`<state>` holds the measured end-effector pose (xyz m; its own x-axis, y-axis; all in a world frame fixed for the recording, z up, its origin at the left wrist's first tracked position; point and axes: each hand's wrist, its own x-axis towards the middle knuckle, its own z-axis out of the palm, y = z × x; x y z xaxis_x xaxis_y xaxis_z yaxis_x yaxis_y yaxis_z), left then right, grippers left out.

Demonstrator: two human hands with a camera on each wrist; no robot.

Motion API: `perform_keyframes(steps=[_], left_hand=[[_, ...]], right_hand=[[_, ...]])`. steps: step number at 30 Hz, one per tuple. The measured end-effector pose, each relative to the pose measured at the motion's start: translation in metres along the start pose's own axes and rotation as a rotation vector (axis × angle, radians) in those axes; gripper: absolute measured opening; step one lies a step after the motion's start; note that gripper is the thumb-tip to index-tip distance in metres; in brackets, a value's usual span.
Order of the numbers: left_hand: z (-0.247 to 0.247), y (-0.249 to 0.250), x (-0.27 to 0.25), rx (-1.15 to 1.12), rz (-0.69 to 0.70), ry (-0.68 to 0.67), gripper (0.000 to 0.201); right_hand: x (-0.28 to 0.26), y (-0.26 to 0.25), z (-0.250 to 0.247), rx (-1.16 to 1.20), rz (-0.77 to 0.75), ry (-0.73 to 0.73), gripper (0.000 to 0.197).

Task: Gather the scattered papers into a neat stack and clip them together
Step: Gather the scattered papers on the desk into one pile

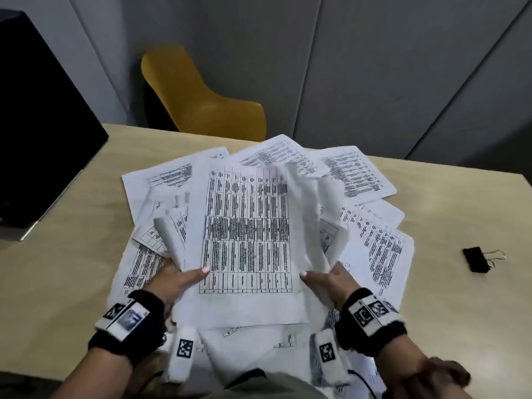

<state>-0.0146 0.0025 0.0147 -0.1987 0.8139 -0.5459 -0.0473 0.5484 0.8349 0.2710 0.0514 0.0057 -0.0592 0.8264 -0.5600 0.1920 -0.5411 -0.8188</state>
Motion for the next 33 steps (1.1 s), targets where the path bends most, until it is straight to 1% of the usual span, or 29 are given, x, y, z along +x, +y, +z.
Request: perform_keyframes(steps=[2,3,4,5,6,7,8,9,10,12,13,15,17,19,21,22,24,25,26,29,33], left_hand=[[0.003,-0.003,-0.002,-0.017,0.007,0.059,0.063],[0.003,-0.007,-0.001,-0.029,0.003,0.096,0.054],[0.001,-0.010,-0.001,-0.037,-0.006,0.130,0.049],[-0.001,-0.011,-0.002,-0.041,-0.025,0.166,0.048],[-0.002,-0.010,-0.006,-0.038,-0.053,0.192,0.052],[-0.005,-0.012,-0.008,-0.041,-0.071,0.201,0.058],[-0.007,-0.014,-0.008,-0.050,-0.086,0.208,0.061],[-0.009,-0.018,-0.007,-0.055,-0.092,0.214,0.060],[-0.009,-0.021,-0.005,-0.077,-0.086,0.217,0.059],[-0.010,-0.026,-0.002,-0.108,-0.073,0.208,0.055],[-0.010,-0.028,-0.002,-0.112,-0.072,0.203,0.049],[-0.008,-0.030,0.000,-0.136,-0.077,0.193,0.035],[-0.006,-0.033,0.002,-0.156,-0.079,0.192,0.021],[-0.007,-0.035,0.005,-0.151,-0.075,0.179,0.013],[-0.007,-0.036,0.006,-0.128,-0.078,0.177,0.008],[-0.008,-0.037,0.006,-0.112,-0.078,0.173,0.007],[-0.009,-0.038,0.005,-0.105,-0.074,0.178,0.007],[-0.009,-0.039,0.006,-0.101,-0.071,0.169,0.007],[-0.009,-0.040,0.007,-0.094,-0.078,0.170,0.008],[-0.010,-0.044,0.012,-0.090,-0.085,0.175,0.008],[-0.010,-0.048,0.016,-0.083,-0.055,0.170,0.006]], right_hand=[[0.002,-0.006,-0.003,-0.051,-0.086,0.060,0.012],[0.005,-0.007,-0.007,-0.068,-0.126,0.116,0.015],[0.010,-0.006,-0.014,-0.097,-0.143,0.204,0.025],[0.017,-0.003,-0.024,-0.145,-0.124,0.325,0.035],[0.020,-0.002,-0.035,-0.218,-0.084,0.468,0.041],[0.023,0.001,-0.045,-0.308,-0.010,0.593,0.046],[0.022,0.001,-0.053,-0.382,0.069,0.664,0.052],[0.022,0.003,-0.060,-0.413,0.127,0.680,0.058],[0.022,0.005,-0.062,-0.400,0.146,0.662,0.063],[0.020,0.007,-0.059,-0.330,0.102,0.576,0.074],[0.017,0.008,-0.054,-0.302,0.080,0.525,0.079],[0.010,0.010,-0.044,-0.258,0.085,0.433,0.084],[0.003,0.010,-0.034,-0.242,0.107,0.359,0.079],[0.001,0.015,-0.029,-0.346,0.117,0.322,0.062],[0.000,0.019,-0.030,-0.405,0.138,0.347,0.046],[-0.002,0.019,-0.033,-0.409,0.157,0.398,0.042],[-0.004,0.019,-0.046,-0.505,0.208,0.577,0.045],[-0.007,0.019,-0.053,-0.580,0.242,0.649,0.048],[-0.010,0.019,-0.060,-0.617,0.265,0.690,0.050],[-0.014,0.015,-0.072,-0.575,0.291,0.677,0.050],[-0.014,0.014,-0.070,-0.399,0.155,0.646,0.049]])
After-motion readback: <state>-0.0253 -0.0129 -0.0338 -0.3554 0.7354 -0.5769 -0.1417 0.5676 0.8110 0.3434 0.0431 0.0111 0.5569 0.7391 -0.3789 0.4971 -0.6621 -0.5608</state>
